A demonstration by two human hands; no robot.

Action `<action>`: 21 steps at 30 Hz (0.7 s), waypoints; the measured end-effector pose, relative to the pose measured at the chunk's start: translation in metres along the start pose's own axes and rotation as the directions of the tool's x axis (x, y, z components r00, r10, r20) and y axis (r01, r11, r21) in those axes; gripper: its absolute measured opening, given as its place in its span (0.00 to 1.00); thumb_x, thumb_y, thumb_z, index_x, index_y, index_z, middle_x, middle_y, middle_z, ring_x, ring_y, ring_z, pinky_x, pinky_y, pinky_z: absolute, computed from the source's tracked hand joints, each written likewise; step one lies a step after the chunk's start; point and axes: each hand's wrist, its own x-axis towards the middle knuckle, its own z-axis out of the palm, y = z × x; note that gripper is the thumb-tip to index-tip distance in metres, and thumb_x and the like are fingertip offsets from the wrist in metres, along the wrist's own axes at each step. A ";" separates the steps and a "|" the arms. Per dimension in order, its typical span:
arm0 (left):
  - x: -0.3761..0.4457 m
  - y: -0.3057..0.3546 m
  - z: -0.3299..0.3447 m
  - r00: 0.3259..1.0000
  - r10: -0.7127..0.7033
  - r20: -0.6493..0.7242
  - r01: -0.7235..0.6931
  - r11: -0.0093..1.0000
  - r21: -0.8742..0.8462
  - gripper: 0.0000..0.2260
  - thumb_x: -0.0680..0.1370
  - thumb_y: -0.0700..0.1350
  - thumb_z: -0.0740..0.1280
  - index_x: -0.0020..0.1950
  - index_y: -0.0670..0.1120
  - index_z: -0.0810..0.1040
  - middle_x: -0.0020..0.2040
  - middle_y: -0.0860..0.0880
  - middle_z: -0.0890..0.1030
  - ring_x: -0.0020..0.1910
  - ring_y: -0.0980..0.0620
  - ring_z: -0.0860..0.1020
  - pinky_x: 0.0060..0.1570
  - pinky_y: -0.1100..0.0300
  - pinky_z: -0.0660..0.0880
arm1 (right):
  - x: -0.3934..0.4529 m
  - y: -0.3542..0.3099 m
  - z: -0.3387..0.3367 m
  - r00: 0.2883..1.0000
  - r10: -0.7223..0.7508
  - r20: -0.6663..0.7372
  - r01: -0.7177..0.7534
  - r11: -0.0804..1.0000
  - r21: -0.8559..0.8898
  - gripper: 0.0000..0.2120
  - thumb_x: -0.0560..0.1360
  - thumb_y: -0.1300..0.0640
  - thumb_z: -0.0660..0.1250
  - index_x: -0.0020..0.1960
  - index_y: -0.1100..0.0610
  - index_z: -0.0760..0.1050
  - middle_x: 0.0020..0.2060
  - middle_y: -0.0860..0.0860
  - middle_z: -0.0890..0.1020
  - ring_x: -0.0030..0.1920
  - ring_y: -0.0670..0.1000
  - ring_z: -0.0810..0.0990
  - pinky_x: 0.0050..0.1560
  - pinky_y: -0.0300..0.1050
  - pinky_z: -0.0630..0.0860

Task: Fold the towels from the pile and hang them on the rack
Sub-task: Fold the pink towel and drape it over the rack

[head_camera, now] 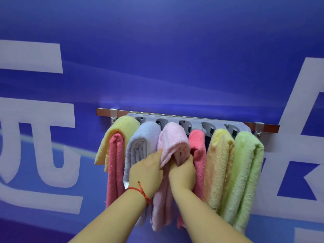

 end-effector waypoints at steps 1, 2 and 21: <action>0.000 0.002 0.003 0.999 -0.033 0.015 0.033 0.999 0.012 0.19 0.75 0.41 0.60 0.65 0.53 0.71 0.57 0.52 0.80 0.52 0.46 0.79 0.44 0.56 0.73 | 0.000 0.001 -0.008 0.999 -0.045 0.003 0.045 0.998 -0.044 0.15 0.74 0.49 0.65 0.57 0.56 0.70 0.53 0.58 0.81 0.53 0.61 0.79 0.45 0.46 0.69; 0.000 0.006 0.005 0.995 -0.089 0.045 0.088 0.996 0.020 0.19 0.76 0.43 0.59 0.67 0.54 0.68 0.58 0.53 0.78 0.55 0.47 0.78 0.45 0.56 0.71 | 0.000 0.000 -0.015 0.996 -0.090 0.007 0.090 0.991 -0.096 0.14 0.74 0.49 0.65 0.56 0.56 0.71 0.53 0.57 0.81 0.53 0.61 0.79 0.47 0.47 0.70; 0.005 -0.018 0.042 0.980 0.098 -0.172 -0.053 0.968 0.246 0.16 0.59 0.39 0.65 0.46 0.46 0.73 0.33 0.47 0.76 0.27 0.45 0.75 0.21 0.60 0.67 | 0.011 0.003 -0.036 0.957 -0.289 0.033 0.286 0.914 -0.287 0.18 0.75 0.51 0.63 0.63 0.54 0.69 0.58 0.55 0.78 0.57 0.59 0.77 0.54 0.50 0.73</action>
